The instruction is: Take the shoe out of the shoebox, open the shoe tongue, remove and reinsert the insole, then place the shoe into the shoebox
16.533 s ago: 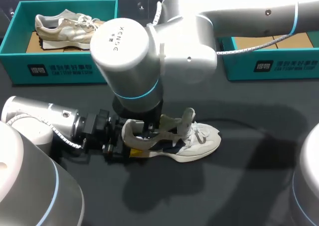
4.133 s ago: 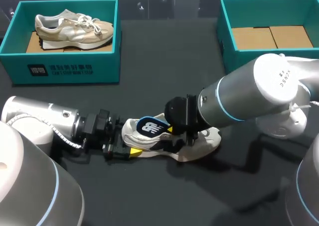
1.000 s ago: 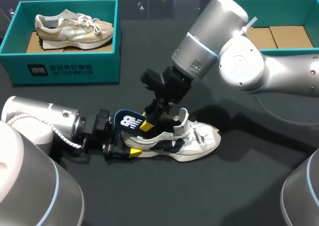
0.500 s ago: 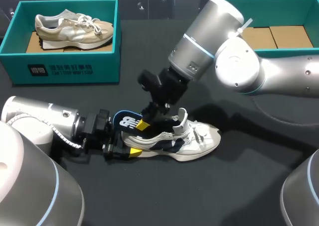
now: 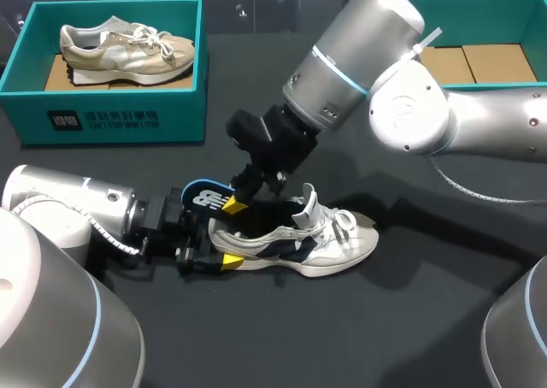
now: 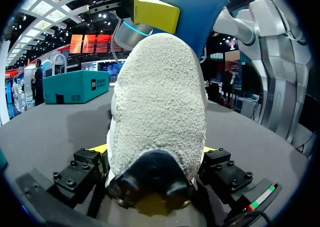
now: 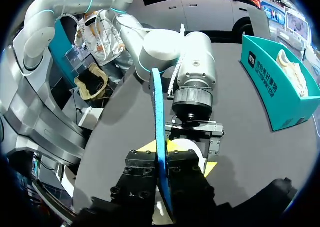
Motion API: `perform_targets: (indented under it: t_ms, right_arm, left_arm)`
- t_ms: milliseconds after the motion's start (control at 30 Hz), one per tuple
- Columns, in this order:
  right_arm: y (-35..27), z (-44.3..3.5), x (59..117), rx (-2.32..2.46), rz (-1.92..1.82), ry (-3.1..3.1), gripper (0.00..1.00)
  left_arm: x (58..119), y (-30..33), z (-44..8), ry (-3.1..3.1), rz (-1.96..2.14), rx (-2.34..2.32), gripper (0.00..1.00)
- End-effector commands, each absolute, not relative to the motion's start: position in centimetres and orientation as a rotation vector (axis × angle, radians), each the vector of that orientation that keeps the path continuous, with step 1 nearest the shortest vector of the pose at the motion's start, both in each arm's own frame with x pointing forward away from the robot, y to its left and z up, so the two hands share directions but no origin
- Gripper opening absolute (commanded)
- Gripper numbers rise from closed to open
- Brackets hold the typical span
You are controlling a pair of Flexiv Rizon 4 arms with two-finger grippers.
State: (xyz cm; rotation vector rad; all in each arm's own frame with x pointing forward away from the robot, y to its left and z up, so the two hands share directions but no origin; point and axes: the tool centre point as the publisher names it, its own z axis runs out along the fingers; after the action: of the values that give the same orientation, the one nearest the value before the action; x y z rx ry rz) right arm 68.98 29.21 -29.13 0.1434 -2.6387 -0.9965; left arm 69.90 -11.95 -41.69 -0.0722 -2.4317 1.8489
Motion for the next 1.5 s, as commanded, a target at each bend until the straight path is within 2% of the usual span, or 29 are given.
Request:
perform_targets:
  t_ms: [33, 200, 500, 967, 1300, 1500]
  right_arm:
    - [29.3, -29.1, 69.0, 0.144, -0.994, -2.641, 0.0]
    - [29.3, -29.1, 69.0, 0.144, -0.994, -2.641, 0.0]
    - [30.3, -21.2, 69.3, 0.415, -1.353, -2.474, 0.0]
    - [30.3, -21.2, 69.3, 0.415, -1.353, -2.474, 0.0]
    - [27.3, -13.4, 68.9, 0.338, -1.451, -2.354, 0.0]
    - [26.1, -12.8, 68.5, 0.199, -1.43, -2.318, 0.0]
  left_arm:
    - [69.9, -11.9, -41.9, -2.434, 1.849, -0.072, 0.0]
    - [69.9, -11.9, -41.9, -2.434, 1.849, -0.072, 0.0]
    - [69.9, -11.9, -41.9, -2.434, 1.849, -0.072, 0.0]
    - [69.9, -11.9, -41.9, -2.434, 1.849, -0.072, 0.0]
    - [69.9, -11.9, -41.9, -2.434, 1.849, -0.072, 0.0]
    - [69.9, -11.9, -41.9, -2.434, 1.849, -0.072, 0.0]
